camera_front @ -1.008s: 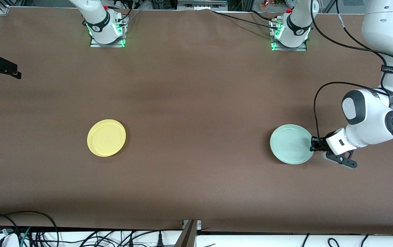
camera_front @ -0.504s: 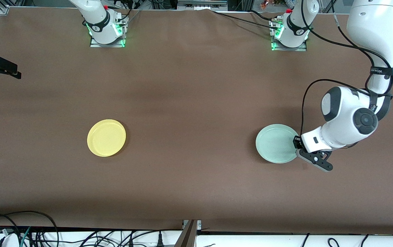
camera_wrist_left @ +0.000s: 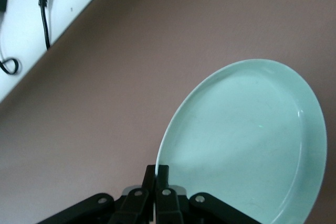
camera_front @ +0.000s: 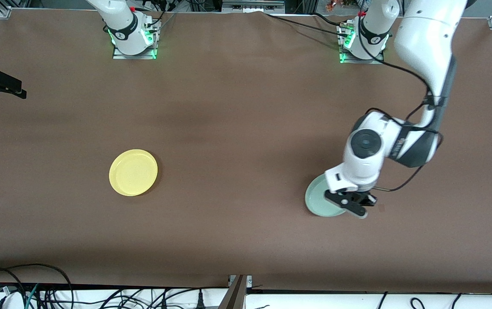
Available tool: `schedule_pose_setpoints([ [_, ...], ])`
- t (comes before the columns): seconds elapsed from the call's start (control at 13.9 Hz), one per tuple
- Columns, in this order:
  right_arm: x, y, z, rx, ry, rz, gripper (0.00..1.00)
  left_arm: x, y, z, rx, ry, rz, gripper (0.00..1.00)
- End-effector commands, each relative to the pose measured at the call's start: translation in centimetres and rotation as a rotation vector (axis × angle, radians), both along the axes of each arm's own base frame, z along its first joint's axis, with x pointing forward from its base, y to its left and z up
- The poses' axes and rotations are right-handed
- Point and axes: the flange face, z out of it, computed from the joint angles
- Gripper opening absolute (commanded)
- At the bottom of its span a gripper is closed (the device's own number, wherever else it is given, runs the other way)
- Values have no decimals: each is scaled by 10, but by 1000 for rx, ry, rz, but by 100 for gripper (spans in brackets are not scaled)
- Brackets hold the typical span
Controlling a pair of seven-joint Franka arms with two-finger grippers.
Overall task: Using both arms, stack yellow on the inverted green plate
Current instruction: 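Lift and flip the green plate upside down with the left gripper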
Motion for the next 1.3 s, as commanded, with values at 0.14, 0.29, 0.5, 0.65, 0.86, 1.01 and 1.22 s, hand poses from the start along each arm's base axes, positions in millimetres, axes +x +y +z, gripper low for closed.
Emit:
schedule_pose_setpoints([
  [0.14, -4, 0, 8, 17, -4, -11, 100, -13, -76, 9, 127, -151, -86, 0],
  [0.29, -4, 0, 8, 17, -4, -11, 100, -19, -100, 23, 168, -200, -148, 0],
  [0.5, -4, 0, 8, 17, -4, -11, 100, -32, -135, 37, 252, -234, -192, 0],
  [0.65, -4, 1, 8, 17, -4, -9, 100, -57, -169, 25, 330, -266, -165, 0],
  [0.86, -4, 2, 8, 17, -4, -6, 100, -90, -218, -3, 449, -396, -154, 0],
  [1.01, -4, 2, 8, 17, -4, -6, 100, -108, -238, -12, 504, -426, -193, 0],
  [1.22, -4, 2, 8, 17, -4, -6, 100, -124, -267, -7, 551, -486, -224, 0],
])
